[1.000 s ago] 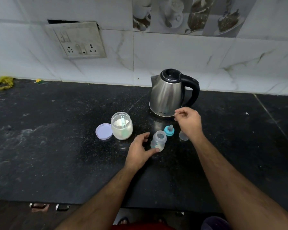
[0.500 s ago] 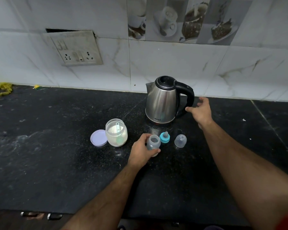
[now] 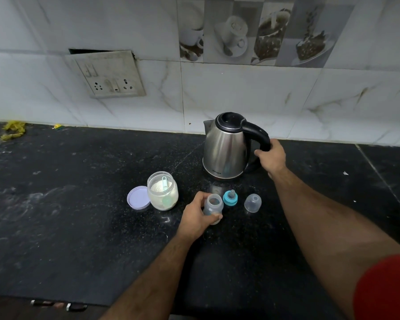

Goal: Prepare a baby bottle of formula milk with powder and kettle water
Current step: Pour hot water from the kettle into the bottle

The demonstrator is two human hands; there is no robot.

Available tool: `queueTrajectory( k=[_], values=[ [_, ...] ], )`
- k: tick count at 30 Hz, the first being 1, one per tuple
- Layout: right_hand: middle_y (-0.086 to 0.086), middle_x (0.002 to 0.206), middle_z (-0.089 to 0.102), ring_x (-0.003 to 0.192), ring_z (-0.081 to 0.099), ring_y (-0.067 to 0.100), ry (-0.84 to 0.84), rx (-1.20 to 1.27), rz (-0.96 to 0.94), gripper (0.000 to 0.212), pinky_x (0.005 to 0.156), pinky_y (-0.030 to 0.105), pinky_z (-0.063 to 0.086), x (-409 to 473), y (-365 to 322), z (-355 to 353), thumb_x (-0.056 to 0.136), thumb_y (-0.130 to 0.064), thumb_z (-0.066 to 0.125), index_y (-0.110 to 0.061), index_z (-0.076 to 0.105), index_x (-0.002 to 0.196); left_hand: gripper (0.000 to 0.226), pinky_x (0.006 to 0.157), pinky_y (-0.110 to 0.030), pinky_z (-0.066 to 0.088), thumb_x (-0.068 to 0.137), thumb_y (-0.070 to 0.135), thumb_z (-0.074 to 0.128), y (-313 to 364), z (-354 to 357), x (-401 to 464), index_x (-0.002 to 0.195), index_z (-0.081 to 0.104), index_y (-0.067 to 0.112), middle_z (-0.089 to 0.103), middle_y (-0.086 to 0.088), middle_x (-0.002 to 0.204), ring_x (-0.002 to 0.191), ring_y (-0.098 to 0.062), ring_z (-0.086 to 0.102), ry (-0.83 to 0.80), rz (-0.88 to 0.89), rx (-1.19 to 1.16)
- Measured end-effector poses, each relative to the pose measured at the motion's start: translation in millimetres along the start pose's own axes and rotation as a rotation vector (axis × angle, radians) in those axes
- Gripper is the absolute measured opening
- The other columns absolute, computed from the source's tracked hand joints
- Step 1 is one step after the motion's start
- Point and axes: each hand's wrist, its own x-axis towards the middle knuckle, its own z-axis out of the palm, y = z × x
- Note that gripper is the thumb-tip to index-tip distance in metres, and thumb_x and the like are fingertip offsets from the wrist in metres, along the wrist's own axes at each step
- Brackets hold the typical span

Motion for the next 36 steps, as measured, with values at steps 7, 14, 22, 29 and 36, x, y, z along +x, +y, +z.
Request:
queueTrajectory(
  k=[7, 14, 22, 29, 36],
  values=[
    [0.001, 0.079, 0.067, 0.076, 0.063, 0.015, -0.125, 0.255, 0.073, 0.015, 0.08, 0.032, 0.054, -16, 2, 13, 0.085, -0.005, 0.069, -0.019, 0.067, 0.087, 0.053, 0.098, -0.027, 0.05, 0.069, 0.022, 0.087, 0, 0, -1, 0.111, 0.056, 0.033, 0.069, 0.017, 0.11, 0.103, 0.003, 0.063, -0.004, -0.013, -0.028],
    [-0.005, 0.071, 0.062, 0.062, 0.054, 0.005, -0.074, 0.417, 0.093, 0.015, 0.062, 0.02, 0.046, -33, -12, 21, 0.084, -0.006, 0.072, -0.02, 0.067, 0.087, 0.052, 0.097, -0.027, 0.05, 0.07, 0.019, 0.086, 2, 0, -3, 0.109, 0.056, 0.033, 0.069, 0.016, 0.109, 0.103, 0.002, 0.064, -0.011, -0.017, -0.038],
    [-0.004, 0.064, 0.059, 0.059, 0.055, 0.009, -0.008, 0.417, 0.039, 0.016, 0.06, 0.024, 0.046, -39, -39, 6, 0.079, -0.005, 0.073, -0.019, 0.065, 0.077, 0.053, 0.097, -0.027, 0.049, 0.07, 0.017, 0.086, 1, 1, -2, 0.11, 0.055, 0.032, 0.069, 0.015, 0.111, 0.105, 0.0, 0.063, -0.012, -0.012, -0.029],
    [0.0, 0.056, 0.053, 0.048, 0.049, 0.014, 0.035, 0.438, -0.116, 0.013, 0.052, 0.03, 0.044, -57, -71, -44, 0.075, -0.005, 0.071, -0.013, 0.061, 0.075, 0.052, 0.091, -0.02, 0.046, 0.071, 0.014, 0.086, 5, 2, -4, 0.107, 0.054, 0.034, 0.067, 0.015, 0.11, 0.105, 0.0, 0.062, -0.003, -0.01, -0.041],
    [0.001, 0.054, 0.048, 0.043, 0.043, 0.014, 0.092, 0.372, -0.192, 0.017, 0.046, 0.028, 0.037, -103, -72, -91, 0.073, -0.005, 0.071, -0.011, 0.057, 0.068, 0.058, 0.092, -0.025, 0.05, 0.066, 0.014, 0.089, 1, 1, -1, 0.11, 0.054, 0.026, 0.068, 0.008, 0.111, 0.102, -0.006, 0.064, 0.011, -0.029, -0.038]
  ],
)
